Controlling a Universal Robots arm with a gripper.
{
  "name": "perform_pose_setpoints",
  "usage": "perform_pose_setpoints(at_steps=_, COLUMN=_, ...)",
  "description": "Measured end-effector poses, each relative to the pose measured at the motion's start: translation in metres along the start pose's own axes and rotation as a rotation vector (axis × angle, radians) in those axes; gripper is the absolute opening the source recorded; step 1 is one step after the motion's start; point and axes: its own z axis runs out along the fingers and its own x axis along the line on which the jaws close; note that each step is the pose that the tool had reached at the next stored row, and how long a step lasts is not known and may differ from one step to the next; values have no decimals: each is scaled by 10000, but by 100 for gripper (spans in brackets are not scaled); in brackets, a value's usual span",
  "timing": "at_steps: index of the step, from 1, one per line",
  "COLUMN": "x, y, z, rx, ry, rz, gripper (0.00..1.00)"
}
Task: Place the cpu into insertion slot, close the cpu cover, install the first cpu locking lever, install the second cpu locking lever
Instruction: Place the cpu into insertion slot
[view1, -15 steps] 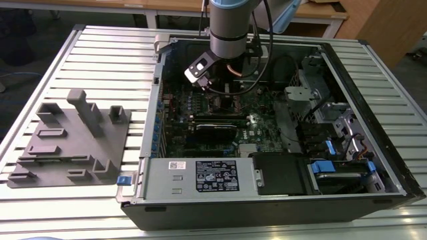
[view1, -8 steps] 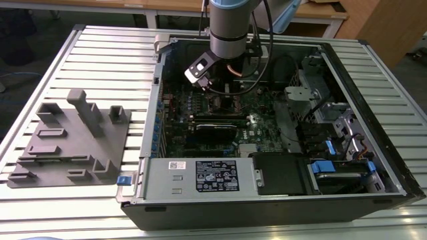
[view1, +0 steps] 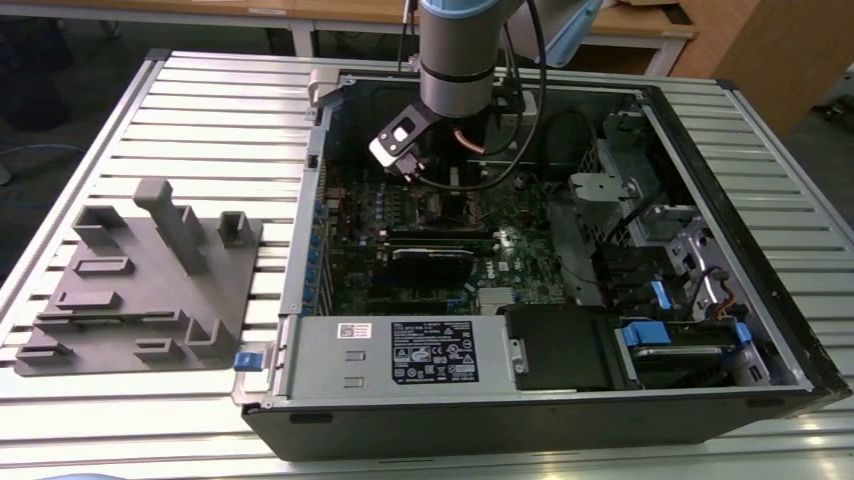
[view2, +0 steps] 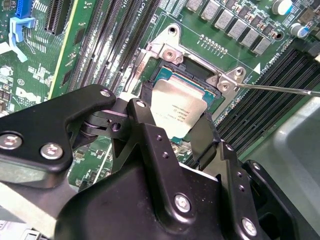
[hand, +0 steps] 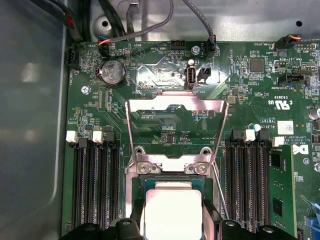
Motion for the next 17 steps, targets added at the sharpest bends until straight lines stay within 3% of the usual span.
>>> perform_pose_setpoints(at_steps=17, x=0, y=-11, z=12, rx=1, ry=0, rz=0, gripper=54)
